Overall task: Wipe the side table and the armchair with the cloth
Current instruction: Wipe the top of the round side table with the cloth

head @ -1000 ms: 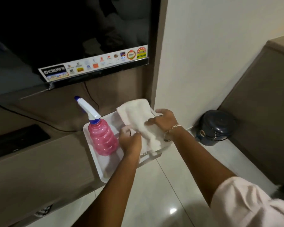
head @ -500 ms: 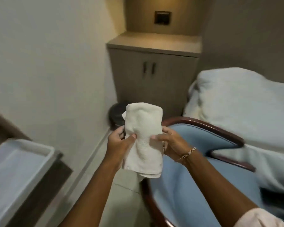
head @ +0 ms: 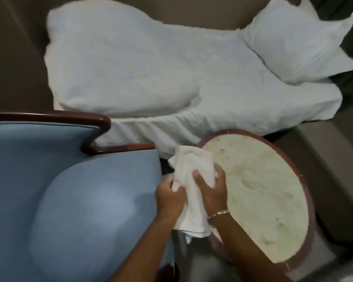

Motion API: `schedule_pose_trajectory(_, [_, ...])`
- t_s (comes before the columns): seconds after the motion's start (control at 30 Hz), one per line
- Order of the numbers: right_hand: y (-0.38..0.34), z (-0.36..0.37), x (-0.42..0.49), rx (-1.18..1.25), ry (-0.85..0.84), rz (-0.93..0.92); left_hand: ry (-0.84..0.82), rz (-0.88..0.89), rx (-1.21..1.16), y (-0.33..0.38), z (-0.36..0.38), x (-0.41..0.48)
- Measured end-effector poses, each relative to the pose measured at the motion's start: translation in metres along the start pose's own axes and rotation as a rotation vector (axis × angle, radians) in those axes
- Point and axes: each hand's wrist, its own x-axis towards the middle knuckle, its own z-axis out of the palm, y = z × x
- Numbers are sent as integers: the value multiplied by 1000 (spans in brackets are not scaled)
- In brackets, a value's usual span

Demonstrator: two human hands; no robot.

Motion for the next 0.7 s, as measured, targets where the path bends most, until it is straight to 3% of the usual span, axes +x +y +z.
schedule_pose_trajectory(0.1, [65, -17, 68, -200, 125, 15, -95, -4, 38, -46, 61, 36])
schedule_pose_trajectory(0.17, [102, -16, 95, -550, 94, 13, -91, 31, 135, -77, 74, 67])
schedule_pose_trajectory(0.23, [146, 0, 101, -934, 31, -181, -23, 107, 296, -114, 71, 102])
schedule_pose_trajectory(0.27, [164, 8, 98, -1008, -13, -302, 25, 188, 390, -130, 63, 122])
schedule_pose_trajectory(0.37, [181, 31, 121, -1084, -93, -425, 169, 443, 950, -168, 22, 174])
schedule_pose_trajectory(0.47, [141, 63, 208, -1051, -75, -395, 98, 427, 1392, -192, -8, 211])
schedule_pose_trajectory(0.57, [109, 90, 252, -1050, -79, -355, 106, 489, 1501, -208, -11, 223])
schedule_pose_trajectory(0.7, [162, 57, 117, -1067, -165, -559, 122, 467, 1500, -200, -8, 217])
